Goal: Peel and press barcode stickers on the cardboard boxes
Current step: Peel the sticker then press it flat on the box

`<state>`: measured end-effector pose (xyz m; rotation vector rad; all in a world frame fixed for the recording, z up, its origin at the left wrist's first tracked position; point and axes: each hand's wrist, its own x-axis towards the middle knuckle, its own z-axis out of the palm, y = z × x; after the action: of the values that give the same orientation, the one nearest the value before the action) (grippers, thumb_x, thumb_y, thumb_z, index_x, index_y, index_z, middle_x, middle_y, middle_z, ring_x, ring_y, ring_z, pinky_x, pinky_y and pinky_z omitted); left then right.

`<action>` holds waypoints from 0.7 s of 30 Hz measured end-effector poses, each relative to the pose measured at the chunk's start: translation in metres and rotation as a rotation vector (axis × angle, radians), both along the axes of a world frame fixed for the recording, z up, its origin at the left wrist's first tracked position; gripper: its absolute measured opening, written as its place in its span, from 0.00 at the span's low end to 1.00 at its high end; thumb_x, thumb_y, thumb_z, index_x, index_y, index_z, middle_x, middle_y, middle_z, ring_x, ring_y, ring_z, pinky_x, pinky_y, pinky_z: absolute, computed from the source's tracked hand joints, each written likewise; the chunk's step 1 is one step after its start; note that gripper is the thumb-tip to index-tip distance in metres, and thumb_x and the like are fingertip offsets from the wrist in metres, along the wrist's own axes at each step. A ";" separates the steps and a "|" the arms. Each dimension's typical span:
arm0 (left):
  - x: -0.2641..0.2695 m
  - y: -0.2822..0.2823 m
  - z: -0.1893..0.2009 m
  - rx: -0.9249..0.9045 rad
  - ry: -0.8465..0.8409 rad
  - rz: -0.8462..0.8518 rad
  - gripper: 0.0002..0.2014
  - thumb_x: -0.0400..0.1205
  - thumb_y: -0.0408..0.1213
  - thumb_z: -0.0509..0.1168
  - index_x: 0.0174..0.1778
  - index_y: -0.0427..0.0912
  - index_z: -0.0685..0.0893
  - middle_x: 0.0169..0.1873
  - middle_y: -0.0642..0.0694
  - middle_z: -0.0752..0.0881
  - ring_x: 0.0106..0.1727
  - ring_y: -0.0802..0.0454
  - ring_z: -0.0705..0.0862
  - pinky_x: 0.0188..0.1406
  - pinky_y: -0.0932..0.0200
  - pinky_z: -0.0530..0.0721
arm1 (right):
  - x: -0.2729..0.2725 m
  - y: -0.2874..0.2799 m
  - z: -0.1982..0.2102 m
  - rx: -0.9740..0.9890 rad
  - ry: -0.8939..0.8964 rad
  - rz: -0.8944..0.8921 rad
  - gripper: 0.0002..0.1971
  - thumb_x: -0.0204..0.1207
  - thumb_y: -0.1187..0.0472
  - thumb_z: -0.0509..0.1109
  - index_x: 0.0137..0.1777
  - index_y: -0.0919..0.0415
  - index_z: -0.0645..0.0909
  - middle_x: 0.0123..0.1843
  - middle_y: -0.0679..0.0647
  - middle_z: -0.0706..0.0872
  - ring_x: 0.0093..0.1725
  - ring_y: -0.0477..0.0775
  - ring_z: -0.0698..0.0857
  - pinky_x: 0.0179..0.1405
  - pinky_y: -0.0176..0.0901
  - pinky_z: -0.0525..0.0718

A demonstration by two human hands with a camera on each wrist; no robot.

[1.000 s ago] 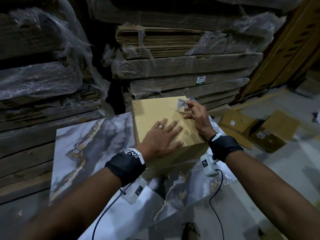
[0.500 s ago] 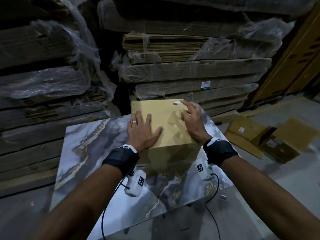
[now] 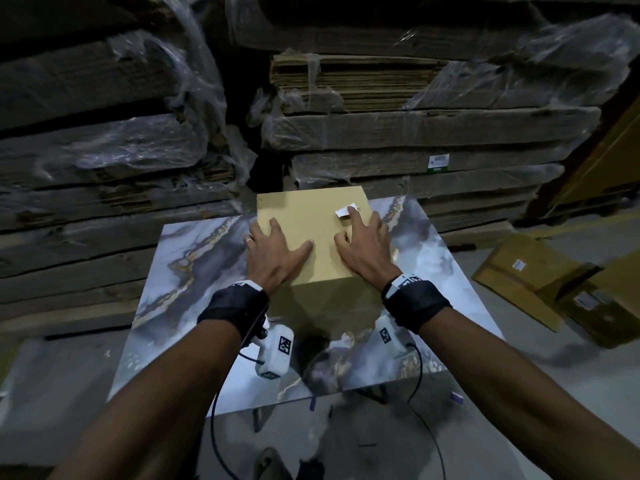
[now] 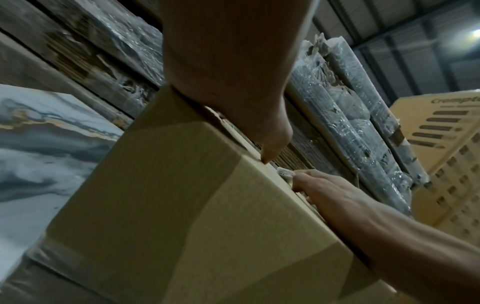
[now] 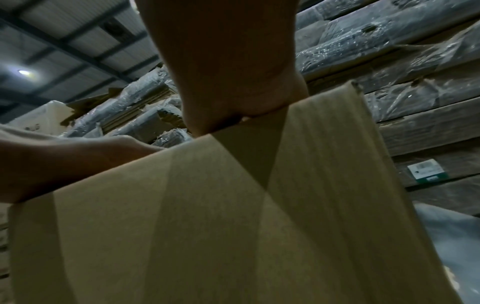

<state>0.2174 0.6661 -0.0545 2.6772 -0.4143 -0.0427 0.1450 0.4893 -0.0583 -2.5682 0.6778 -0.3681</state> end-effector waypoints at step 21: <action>-0.143 0.183 0.010 -0.141 -0.179 0.608 0.38 0.76 0.64 0.65 0.76 0.44 0.72 0.73 0.34 0.68 0.68 0.31 0.73 0.68 0.42 0.79 | -0.040 0.158 0.010 0.140 -0.233 0.617 0.35 0.74 0.51 0.69 0.82 0.53 0.69 0.73 0.62 0.76 0.72 0.67 0.74 0.74 0.57 0.68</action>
<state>0.0746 0.8491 -0.0441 2.5597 0.3425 0.3915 0.1054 0.6476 -0.0479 -2.3947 -0.1737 -0.3803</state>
